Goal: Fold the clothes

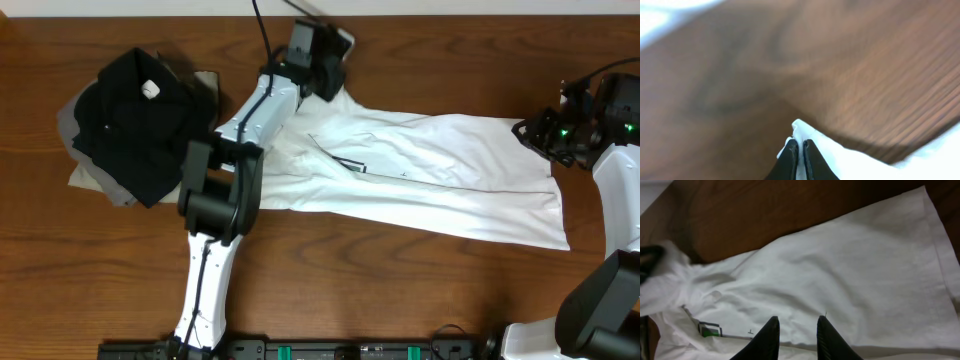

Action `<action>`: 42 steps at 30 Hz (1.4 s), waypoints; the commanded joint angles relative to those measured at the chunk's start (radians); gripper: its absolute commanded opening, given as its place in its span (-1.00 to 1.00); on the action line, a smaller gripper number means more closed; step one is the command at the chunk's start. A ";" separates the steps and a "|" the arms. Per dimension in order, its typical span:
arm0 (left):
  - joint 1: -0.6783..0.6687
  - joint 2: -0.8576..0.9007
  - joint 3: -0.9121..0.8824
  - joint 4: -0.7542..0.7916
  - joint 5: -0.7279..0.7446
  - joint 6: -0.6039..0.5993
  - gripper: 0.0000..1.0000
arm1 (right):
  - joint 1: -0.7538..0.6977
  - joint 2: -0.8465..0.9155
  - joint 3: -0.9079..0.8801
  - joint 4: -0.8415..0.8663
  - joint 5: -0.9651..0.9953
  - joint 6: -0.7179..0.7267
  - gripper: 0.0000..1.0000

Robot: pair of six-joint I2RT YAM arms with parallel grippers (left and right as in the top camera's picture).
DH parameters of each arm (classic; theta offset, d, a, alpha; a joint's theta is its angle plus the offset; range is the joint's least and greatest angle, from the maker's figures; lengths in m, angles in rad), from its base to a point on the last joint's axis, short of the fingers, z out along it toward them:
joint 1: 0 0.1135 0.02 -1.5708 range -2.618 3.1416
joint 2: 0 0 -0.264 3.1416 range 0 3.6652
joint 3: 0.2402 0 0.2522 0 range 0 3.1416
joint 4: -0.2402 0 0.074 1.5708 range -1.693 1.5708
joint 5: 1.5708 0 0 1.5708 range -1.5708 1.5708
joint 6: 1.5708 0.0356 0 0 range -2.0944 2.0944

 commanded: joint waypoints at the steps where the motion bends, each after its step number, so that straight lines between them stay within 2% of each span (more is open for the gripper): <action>1: -0.013 -0.144 0.064 0.007 0.009 0.003 -0.88 | 0.016 0.011 0.001 -0.005 0.003 -0.002 -0.53; 8: -0.056 -0.192 0.064 -0.077 0.010 0.003 -0.88 | 0.016 0.011 0.001 -0.005 0.003 -0.002 -0.54; 24: -0.153 -0.192 0.064 -0.458 -0.020 0.002 -0.88 | 0.016 0.011 0.001 -0.005 0.003 -0.003 -0.53; 28: -0.159 -0.192 0.063 -0.525 -0.056 0.002 -0.56 | 0.016 0.011 0.001 -0.003 0.003 -0.003 -0.52; 30: -0.160 -0.192 0.063 -0.560 -0.063 0.003 -0.10 | 0.016 0.011 0.001 -0.003 0.003 -0.003 -0.52; 31: -0.160 -0.192 0.063 -0.569 -0.092 0.003 0.02 | 0.016 0.011 0.001 -0.003 0.003 -0.003 -0.52; 33: -0.158 -0.192 0.063 -0.557 -0.196 0.002 0.06 | 0.016 0.011 0.001 -0.003 0.003 -0.003 -0.52; 34: -0.154 -0.192 0.063 -0.534 -0.258 0.002 0.17 | 0.016 0.011 0.001 -0.002 0.003 -0.003 -0.52; 36: -0.141 -0.190 0.063 -0.479 -0.303 0.003 0.24 | 0.016 0.011 0.001 0.001 0.003 -0.003 -0.51; 42: -0.062 -0.107 0.063 -0.367 -0.175 0.007 0.22 | 0.016 0.011 0.001 0.001 0.003 -0.003 -0.51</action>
